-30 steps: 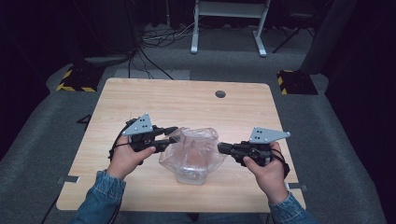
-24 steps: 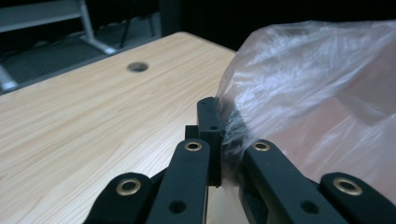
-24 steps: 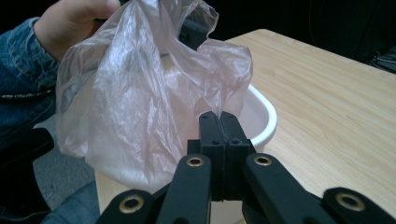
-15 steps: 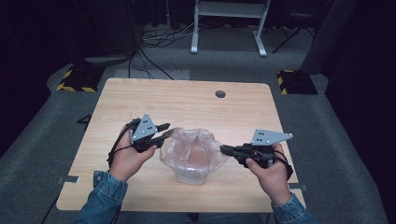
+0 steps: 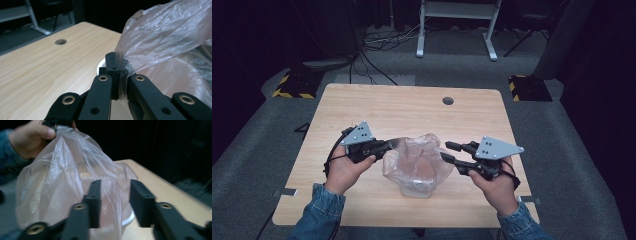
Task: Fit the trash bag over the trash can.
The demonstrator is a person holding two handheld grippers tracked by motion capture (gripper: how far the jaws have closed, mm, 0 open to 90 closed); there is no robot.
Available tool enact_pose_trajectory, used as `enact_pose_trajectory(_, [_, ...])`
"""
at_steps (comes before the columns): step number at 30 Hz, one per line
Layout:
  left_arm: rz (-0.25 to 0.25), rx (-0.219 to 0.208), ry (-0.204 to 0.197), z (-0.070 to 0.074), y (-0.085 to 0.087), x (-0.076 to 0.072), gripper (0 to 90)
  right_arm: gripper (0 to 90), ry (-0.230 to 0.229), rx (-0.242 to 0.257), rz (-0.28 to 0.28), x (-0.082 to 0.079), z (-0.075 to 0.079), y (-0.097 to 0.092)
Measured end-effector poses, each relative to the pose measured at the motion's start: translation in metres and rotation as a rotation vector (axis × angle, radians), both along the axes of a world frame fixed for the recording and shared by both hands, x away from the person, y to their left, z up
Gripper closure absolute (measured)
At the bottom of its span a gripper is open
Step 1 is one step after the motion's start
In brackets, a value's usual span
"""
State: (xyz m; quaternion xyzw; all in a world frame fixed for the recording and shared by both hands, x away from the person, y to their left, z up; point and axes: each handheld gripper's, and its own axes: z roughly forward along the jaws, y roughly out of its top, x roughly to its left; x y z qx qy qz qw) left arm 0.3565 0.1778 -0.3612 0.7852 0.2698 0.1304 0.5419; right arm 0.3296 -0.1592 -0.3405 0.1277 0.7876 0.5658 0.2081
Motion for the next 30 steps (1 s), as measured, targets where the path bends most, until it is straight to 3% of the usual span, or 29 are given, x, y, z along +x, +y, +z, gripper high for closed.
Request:
enact_pose_trajectory(3, [0.018,-0.024,0.036,0.001,-0.002,0.000,89.9,46.3,-0.150,-0.103,-0.001,-0.007,0.004,0.014])
enact_pose_trajectory(5, [0.021,-0.047,0.047,0.002,-0.003,0.002,89.9,51.8,-0.233,-0.234,-0.015,-0.009,0.004,0.024])
enact_pose_trajectory(7, [0.011,-0.059,0.027,0.002,-0.005,0.003,89.2,66.7,-0.243,-0.287,-0.014,-0.008,0.003,0.030])
enact_pose_trajectory(8, [0.013,-0.073,0.016,0.002,-0.006,0.002,81.8,76.7,-0.229,-0.291,0.002,-0.007,0.003,0.031])
enact_pose_trajectory(10, [-0.013,-0.080,-0.031,0.001,-0.007,0.000,69.3,86.1,-0.216,-0.267,0.008,-0.006,0.006,0.030])
enact_pose_trajectory(13, [-0.057,-0.098,-0.116,0.002,-0.004,-0.006,59.1,90.0,-0.118,-0.184,0.014,0.004,0.009,0.022])
enact_pose_trajectory(16, [-0.057,-0.094,-0.124,0.002,-0.001,-0.005,62.7,90.0,0.042,-0.059,0.002,0.023,0.004,0.011])
enact_pose_trajectory(17, [-0.054,-0.081,-0.126,0.001,0.000,-0.004,68.2,90.0,0.098,-0.011,0.006,0.028,0.001,0.007])
enact_pose_trajectory(20, [-0.065,-0.081,-0.116,-0.003,0.000,-0.003,71.5,90.0,0.185,0.061,-0.023,0.039,-0.008,0.002])
enact_pose_trajectory(25, [-0.031,-0.054,-0.066,-0.011,0.001,0.006,71.2,90.0,0.234,0.044,-0.057,0.047,-0.015,0.005])
enact_pose_trajectory(30, [0.026,-0.031,0.037,-0.024,0.009,0.018,71.3,90.0,0.267,-0.028,-0.102,0.052,-0.024,0.006])
